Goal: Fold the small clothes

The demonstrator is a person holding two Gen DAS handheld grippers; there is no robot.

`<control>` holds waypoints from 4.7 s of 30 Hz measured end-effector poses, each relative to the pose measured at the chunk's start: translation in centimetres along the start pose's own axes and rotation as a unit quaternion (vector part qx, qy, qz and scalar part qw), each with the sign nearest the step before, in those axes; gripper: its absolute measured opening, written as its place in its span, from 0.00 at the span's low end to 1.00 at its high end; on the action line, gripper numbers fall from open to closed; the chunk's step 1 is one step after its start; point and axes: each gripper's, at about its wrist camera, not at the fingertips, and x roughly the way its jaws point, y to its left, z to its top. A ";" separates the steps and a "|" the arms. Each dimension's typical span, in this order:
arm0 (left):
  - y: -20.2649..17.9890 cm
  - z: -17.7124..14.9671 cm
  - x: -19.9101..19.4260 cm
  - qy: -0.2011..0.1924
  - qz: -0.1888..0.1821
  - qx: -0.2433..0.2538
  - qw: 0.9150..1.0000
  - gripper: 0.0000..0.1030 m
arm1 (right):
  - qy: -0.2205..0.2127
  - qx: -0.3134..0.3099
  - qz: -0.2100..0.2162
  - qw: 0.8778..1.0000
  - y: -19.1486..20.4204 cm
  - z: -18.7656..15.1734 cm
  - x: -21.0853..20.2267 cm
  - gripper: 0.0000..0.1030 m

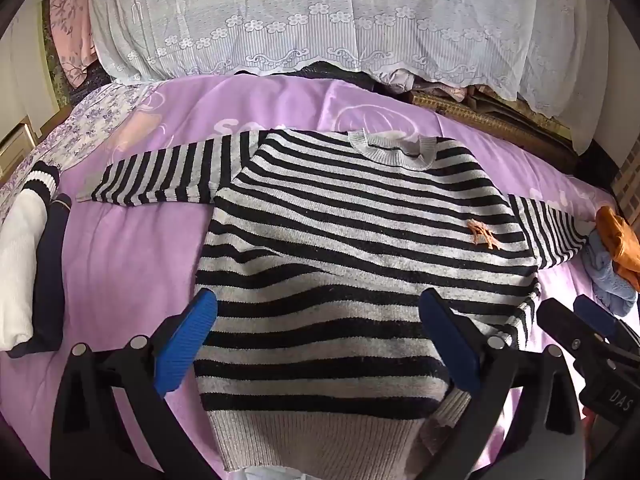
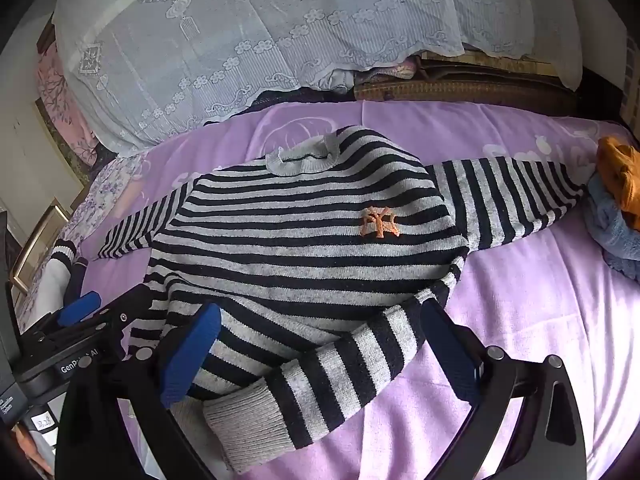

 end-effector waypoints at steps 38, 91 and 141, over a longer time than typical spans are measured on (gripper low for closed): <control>0.4 -0.1 0.2 0.004 0.000 -0.002 1.000 0.96 | 0.001 0.002 0.003 1.000 0.1 0.3 0.1 0.97; 7.5 -8.2 4.9 0.112 -0.039 -0.006 0.993 0.61 | 0.082 -0.083 0.029 0.993 3.1 -8.7 1.6 0.33; 11.9 -6.9 -0.8 0.094 -0.060 0.003 0.994 0.37 | 0.075 0.062 0.094 0.991 -10.8 -8.1 -2.7 0.45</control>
